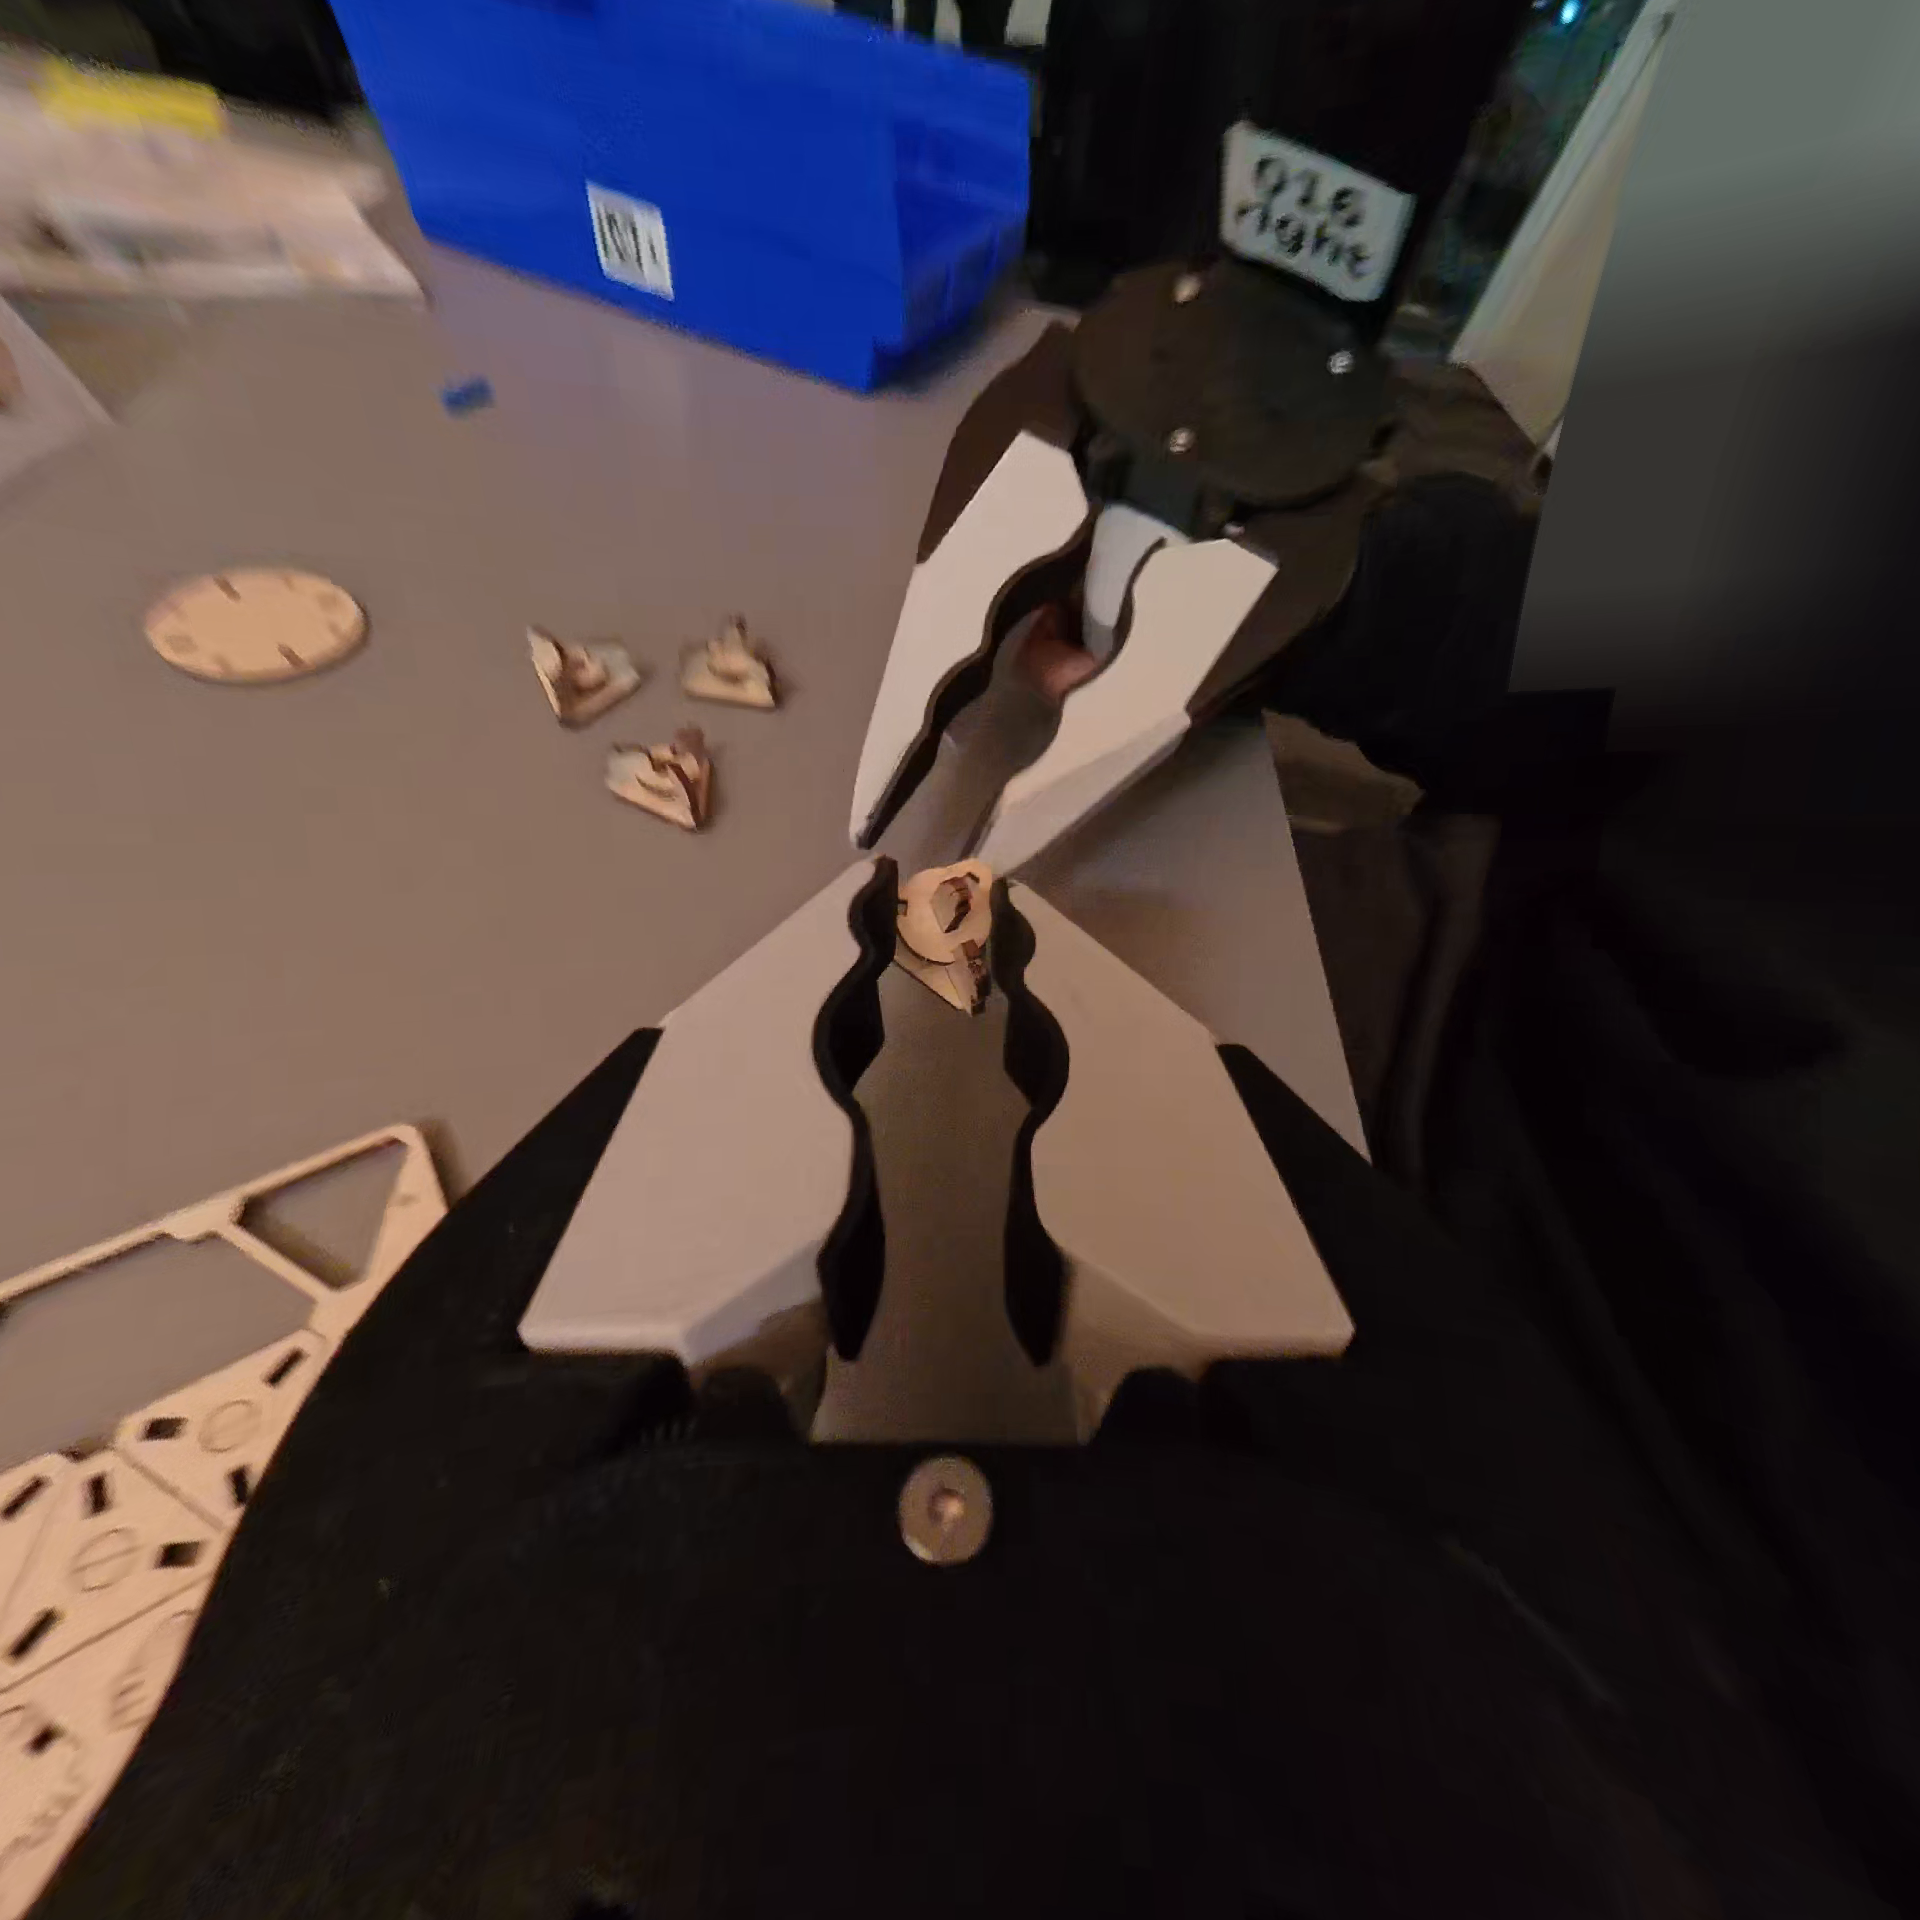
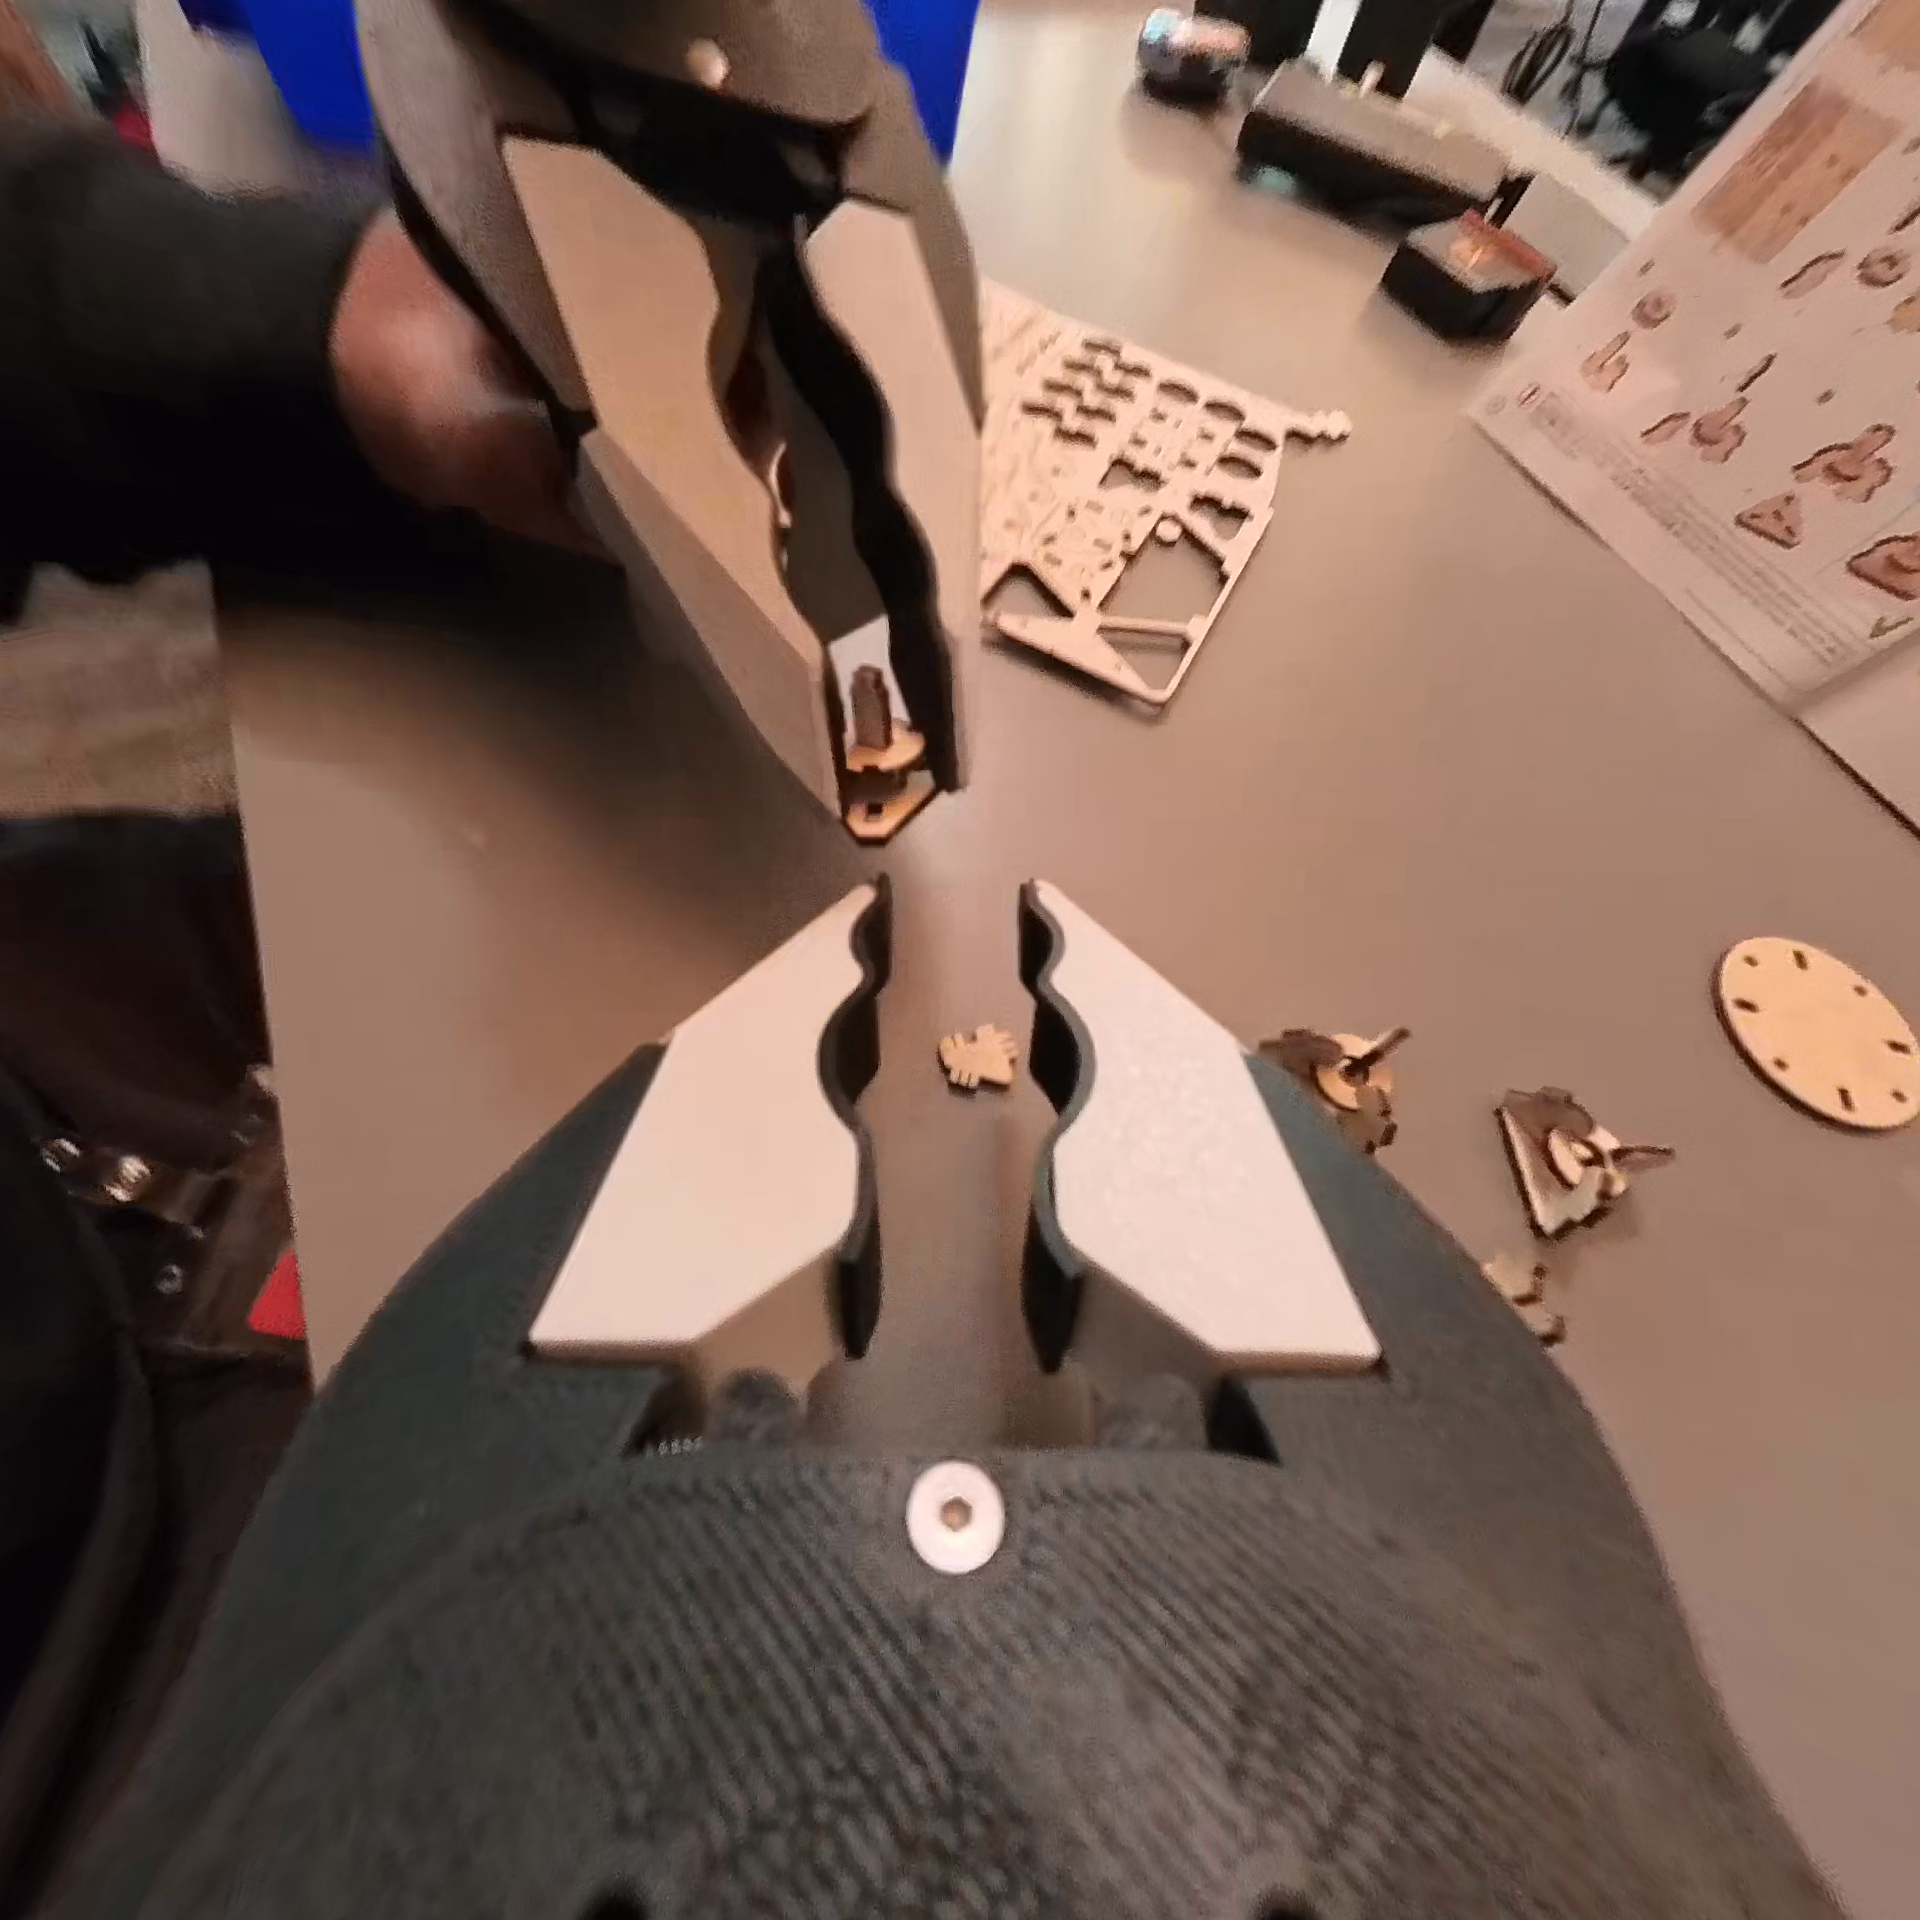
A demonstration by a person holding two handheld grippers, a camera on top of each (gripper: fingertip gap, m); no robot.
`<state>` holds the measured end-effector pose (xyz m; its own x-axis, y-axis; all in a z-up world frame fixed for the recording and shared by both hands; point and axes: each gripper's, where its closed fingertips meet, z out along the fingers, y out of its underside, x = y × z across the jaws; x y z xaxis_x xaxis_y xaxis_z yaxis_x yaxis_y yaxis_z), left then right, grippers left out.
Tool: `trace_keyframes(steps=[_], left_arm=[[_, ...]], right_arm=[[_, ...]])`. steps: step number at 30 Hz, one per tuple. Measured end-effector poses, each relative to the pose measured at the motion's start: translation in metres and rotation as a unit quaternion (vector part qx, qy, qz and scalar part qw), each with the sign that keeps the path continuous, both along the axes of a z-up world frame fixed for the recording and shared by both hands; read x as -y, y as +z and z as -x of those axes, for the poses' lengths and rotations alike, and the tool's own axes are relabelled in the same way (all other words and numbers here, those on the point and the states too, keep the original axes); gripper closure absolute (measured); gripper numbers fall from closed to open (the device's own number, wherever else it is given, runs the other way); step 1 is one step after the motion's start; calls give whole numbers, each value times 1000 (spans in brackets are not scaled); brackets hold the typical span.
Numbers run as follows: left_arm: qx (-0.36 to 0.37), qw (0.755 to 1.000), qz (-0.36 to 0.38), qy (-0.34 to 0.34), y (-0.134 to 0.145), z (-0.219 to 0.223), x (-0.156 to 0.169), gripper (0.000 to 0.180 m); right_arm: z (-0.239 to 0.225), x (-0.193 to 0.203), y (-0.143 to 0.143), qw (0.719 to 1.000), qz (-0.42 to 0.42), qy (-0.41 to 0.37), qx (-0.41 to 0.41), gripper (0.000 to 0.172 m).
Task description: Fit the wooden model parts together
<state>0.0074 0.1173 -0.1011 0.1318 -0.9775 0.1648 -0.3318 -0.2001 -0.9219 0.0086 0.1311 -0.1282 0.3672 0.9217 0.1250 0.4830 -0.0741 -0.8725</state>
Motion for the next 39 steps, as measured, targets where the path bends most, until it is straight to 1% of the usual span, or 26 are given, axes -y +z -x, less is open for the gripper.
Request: trace_keyframes(steps=[3,5,6,9,12,15,16,18,19,21,22,24,27,29,34,39], left_arm=[[25,997,-71,19,16,5,-3,165],[27,993,-109,28,21,5,-2,165],[20,991,-127,33,21,4,-2,165],[1,983,-177,41,20,1,0,165],[7,974,-222,48,24,1,1,165],[27,975,-218,38,28,-1,5,164],[34,976,-213,34,30,-1,6,164],[34,978,-204,32,28,-1,6,164],[35,978,-202,29,28,-1,6,163],[38,980,-194,19,27,-2,9,158],[39,981,-189,15,27,-2,9,152],[41,983,-178,5,26,-3,11,147],[44,984,-173,-3,25,-3,13,151],[34,986,-165,-11,20,-4,14,152],[20,989,-140,-48,10,-8,23,151],[5,988,-148,-41,6,-9,21,161]], right_arm=[[-3,-4,26,993,42,-12,-107,157],[-2,-1,42,979,90,-1,-185,156],[1,2,47,971,113,9,-210,155],[12,12,47,963,148,31,-223,148],[17,16,52,955,160,36,-246,153],[15,16,57,942,190,49,-272,158],[13,15,58,937,200,49,-281,166],[11,14,61,929,212,57,-300,168],[10,13,60,930,212,53,-297,168],[10,12,57,943,183,44,-275,169],[8,9,56,953,155,35,-257,171],[4,4,52,973,85,16,-215,171],[-1,0,50,987,-12,4,-159,171],[-1,3,50,988,-45,11,-144,171],[-3,11,45,989,-53,52,-124,171],[-5,13,39,990,-8,68,-127,171]])
